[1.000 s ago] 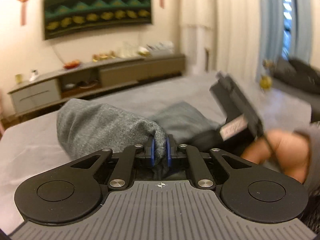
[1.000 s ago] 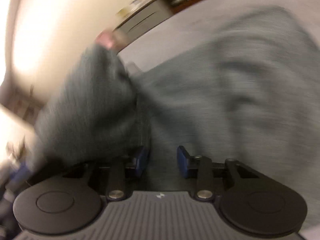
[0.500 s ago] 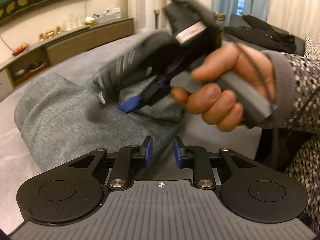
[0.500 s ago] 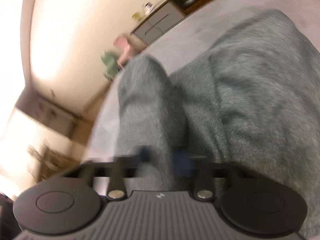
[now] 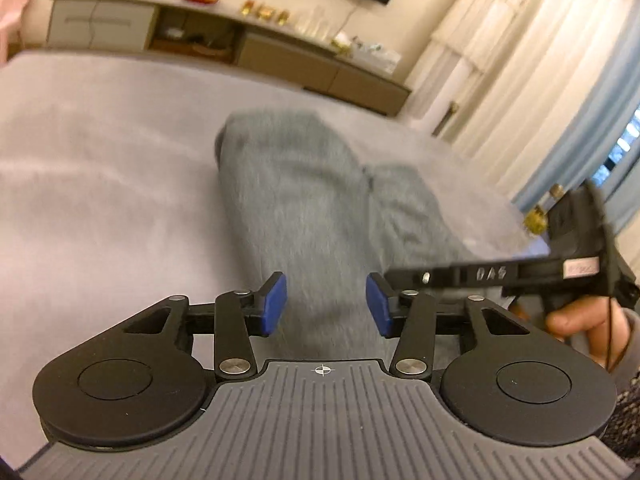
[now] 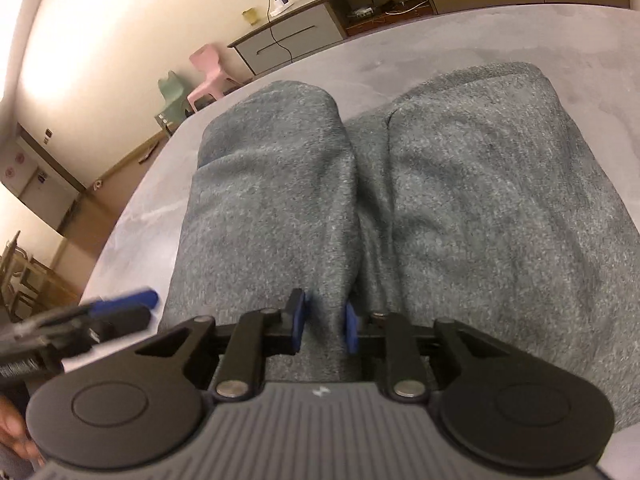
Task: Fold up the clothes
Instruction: 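Release the fabric and press the folded sweatpants flat with both grippers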
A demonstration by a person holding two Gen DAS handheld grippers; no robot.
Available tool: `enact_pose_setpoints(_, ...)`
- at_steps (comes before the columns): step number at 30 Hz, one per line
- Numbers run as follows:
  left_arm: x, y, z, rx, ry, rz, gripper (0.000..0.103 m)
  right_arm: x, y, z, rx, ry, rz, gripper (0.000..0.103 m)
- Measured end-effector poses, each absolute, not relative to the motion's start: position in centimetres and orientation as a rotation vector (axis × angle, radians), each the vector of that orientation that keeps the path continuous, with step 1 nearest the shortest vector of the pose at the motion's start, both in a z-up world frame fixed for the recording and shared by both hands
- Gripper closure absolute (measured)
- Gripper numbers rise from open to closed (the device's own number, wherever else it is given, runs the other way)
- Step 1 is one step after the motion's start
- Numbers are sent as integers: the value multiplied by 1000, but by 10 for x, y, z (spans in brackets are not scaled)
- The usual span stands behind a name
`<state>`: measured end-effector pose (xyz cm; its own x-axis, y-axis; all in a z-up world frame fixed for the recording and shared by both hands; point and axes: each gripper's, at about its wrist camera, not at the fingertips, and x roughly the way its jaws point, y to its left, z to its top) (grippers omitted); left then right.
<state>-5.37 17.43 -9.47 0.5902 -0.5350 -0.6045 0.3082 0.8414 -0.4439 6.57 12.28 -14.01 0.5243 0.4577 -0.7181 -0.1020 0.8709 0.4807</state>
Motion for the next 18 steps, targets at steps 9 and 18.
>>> enact_pose_setpoints(9,-72,157,-108,-282,770,-431,63,63,144,-61,-30,782,318,36)
enact_pose_setpoints(18,-97,176,-107,-276,739,-359,64,153,286,-51,-592,756,573,23)
